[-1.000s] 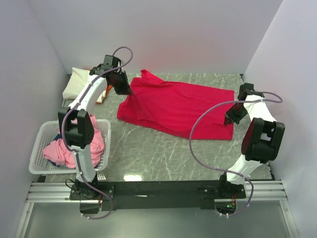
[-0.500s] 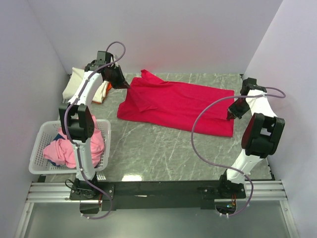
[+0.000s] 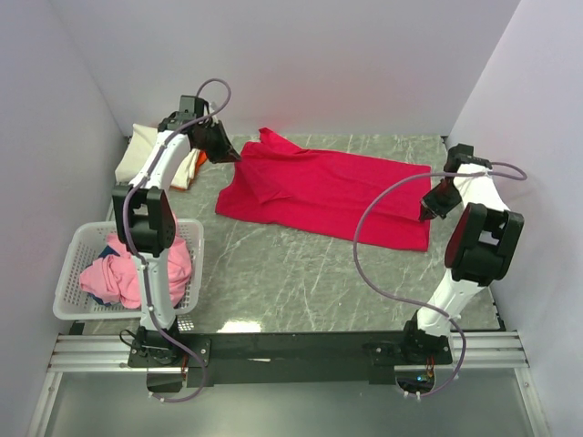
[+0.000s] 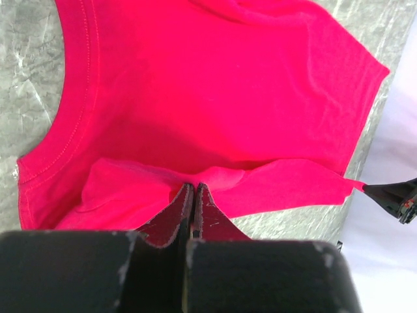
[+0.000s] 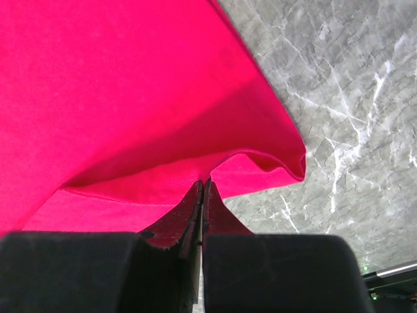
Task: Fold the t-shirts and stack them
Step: Fold the tshirt
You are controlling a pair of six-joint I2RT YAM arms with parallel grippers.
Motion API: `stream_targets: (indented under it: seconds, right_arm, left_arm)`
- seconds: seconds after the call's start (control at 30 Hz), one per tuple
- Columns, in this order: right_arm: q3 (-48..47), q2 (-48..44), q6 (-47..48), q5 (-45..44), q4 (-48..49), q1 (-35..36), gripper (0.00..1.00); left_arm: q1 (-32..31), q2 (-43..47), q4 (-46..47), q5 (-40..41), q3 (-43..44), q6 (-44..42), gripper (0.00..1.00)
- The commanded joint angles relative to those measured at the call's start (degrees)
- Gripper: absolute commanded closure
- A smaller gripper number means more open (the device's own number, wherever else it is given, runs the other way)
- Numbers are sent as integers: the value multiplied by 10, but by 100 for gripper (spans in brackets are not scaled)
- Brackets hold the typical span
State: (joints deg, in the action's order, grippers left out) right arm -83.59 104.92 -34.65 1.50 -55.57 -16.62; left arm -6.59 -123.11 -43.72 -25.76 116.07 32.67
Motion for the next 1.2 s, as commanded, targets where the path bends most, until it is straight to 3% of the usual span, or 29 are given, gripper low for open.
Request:
stream_targets:
  seconds: [0.0, 0.33, 0.4, 0.43, 0.47, 0.5, 0.57, 0.63, 0.83, 1.0, 1.17]
  right_arm:
    - [-24, 12, 0, -13, 3, -7, 100]
    - [-78, 75, 30, -14, 6, -7, 100]
    - [-102, 91, 42, -14, -1, -7, 100]
    - [-109, 95, 45, -14, -5, -7, 84]
    - [-119, 98, 51, -12, -9, -7, 75]
    - [-121, 96, 54, -11, -7, -7, 64]
    - [-102, 69, 57, -6, 5, -7, 58]
    - [-69, 42, 59, -14, 30, -3, 48]
    - [3, -48, 71, -65, 70, 56, 43]
    - [75, -57, 35, 11, 122, 76, 42]
    - [116, -31, 27, 32, 141, 78, 42]
  left_arm:
    - [3, -18, 23, -18, 25, 1, 100]
    - [8, -66, 57, -15, 79, 24, 100]
    - [9, -75, 57, -6, 89, 28, 84]
    - [10, -75, 55, -1, 89, 29, 72]
    - [11, -71, 55, 5, 86, 29, 45]
    - [11, -64, 57, 21, 69, 28, 35]
    - [11, -36, 66, 35, 42, 24, 19]
    - [11, -5, 81, 50, -1, 20, 13]
    - [4, 37, 104, 34, -103, 13, 10]
    - [-15, 49, 143, 23, -174, 25, 9]
    - [-18, 45, 198, 1, -233, 46, 8]
